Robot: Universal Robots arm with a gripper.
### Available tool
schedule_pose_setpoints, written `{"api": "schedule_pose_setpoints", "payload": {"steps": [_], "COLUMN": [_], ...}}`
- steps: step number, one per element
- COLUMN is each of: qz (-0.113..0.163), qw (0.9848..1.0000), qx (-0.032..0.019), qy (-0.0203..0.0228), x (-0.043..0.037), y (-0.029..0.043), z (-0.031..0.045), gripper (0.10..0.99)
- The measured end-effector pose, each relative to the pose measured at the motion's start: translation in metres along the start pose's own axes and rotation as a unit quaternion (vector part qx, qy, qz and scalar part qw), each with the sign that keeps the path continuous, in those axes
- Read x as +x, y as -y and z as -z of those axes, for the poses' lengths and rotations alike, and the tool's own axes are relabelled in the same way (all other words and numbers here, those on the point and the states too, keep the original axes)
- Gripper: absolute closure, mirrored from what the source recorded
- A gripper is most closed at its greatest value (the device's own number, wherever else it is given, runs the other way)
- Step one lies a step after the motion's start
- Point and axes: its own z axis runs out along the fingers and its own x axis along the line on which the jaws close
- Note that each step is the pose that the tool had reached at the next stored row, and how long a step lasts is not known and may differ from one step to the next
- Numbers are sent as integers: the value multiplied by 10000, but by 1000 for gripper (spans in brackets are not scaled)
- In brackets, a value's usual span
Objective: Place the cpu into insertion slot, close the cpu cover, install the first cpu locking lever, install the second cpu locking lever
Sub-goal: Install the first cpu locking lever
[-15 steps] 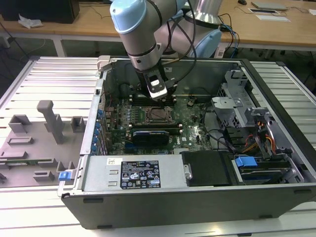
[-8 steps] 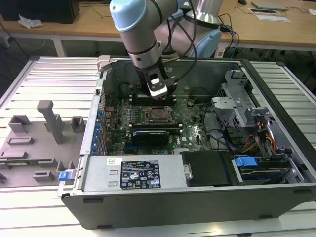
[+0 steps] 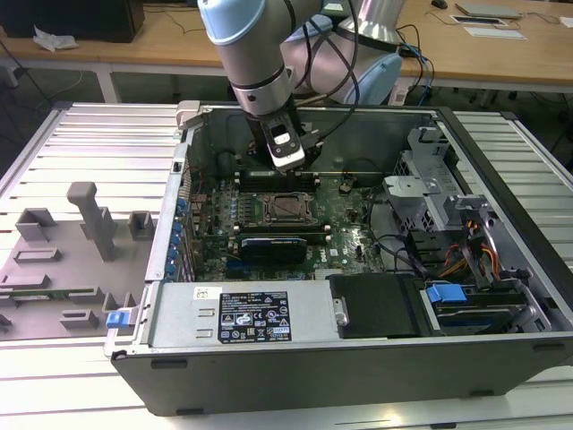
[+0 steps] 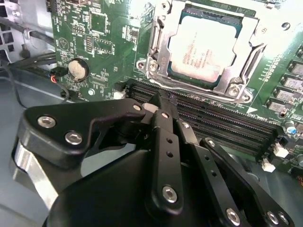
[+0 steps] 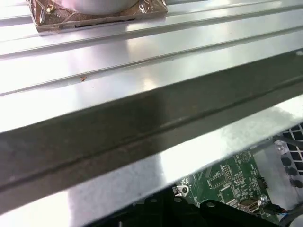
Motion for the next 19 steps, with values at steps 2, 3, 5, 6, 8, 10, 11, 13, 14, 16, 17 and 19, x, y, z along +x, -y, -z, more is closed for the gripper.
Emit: {"api": "schedule_pose_setpoints", "payload": {"steps": [2,3,5,6,8,10,11,13,14,16,17,19], "qz": [0,0,-6,-14,-39,-62,-62,-60,-48,-10,13,57], "qw": [10000,10000,10000,9999,9993,9982,9982,9981,9980,9976,9972,9965], "qx": [0,1,17,41,126,207,207,217,270,417,505,640], "qy": [0,0,-44,-114,-351,-567,-568,-567,-562,-551,-543,-526], "x": [0,0,-1,-5,-24,-40,-40,-40,-40,-41,-41,-41], "y": [0,0,0,-1,-4,3,3,4,4,4,4,7], "z": [1,2,2,-1,-11,-16,-16,-17,-17,-16,-16,-15], "gripper": [980,980,980,980,980,980,980,980,980,980,980,980]}}
